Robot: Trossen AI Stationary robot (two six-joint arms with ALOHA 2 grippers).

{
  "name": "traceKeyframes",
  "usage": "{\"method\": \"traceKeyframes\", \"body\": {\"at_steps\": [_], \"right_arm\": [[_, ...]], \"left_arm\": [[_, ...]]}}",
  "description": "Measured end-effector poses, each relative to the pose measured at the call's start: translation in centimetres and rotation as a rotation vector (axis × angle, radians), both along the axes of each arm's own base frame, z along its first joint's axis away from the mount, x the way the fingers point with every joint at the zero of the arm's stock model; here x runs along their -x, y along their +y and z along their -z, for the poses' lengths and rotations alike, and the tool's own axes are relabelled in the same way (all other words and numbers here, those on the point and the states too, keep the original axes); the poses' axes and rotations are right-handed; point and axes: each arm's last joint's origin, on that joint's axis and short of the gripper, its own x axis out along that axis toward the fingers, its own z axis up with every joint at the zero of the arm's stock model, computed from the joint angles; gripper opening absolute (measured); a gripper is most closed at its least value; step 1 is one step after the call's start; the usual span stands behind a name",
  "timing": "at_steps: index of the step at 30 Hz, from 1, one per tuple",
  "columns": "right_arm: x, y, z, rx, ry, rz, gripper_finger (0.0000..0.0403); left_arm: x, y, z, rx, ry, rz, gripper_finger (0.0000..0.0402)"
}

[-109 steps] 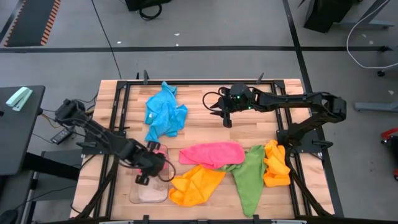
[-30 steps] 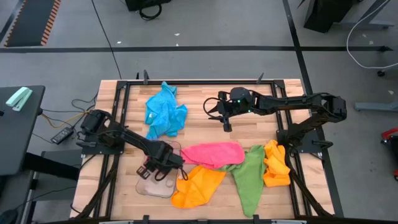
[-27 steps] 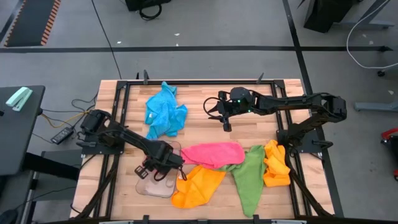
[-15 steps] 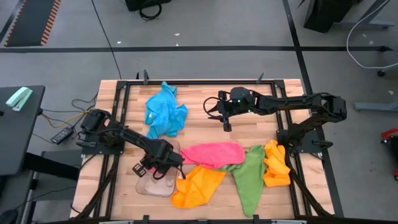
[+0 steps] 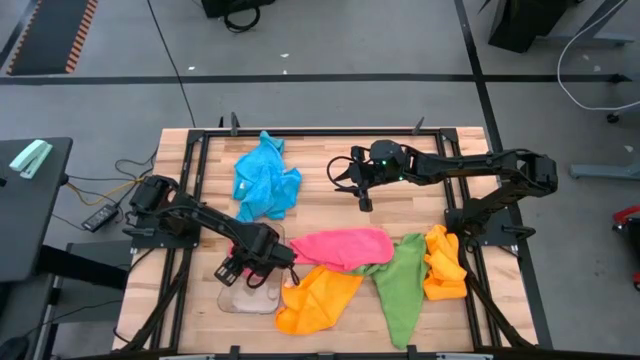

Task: Fold microfiber towels
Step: Put the top pink microfiber cloth into the transparent bin

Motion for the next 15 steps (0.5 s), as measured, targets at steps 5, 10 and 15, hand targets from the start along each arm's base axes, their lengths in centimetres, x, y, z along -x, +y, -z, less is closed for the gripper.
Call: {"method": "traceKeyframes", "body": {"at_steps": [5, 10, 15], "right_arm": [[0.0, 0.0, 0.0, 0.0, -0.001, 0.0, 0.0138], [0.0, 0.0, 0.0, 0.0, 0.0, 0.0, 0.0138], [0.0, 0.0, 0.0, 0.0, 0.001, 0.0, 0.0138]], "left_arm": [[-0.4, 0.4, -1.8, 0.012, -0.046, -0.03, 0.0176], [-0.3, 0.4, -2.2, 0.014, -0.065, -0.043, 0.0166], [-1.0, 1.0, -2.4, -0.071, -0.144, -0.129, 0.0156]]}}
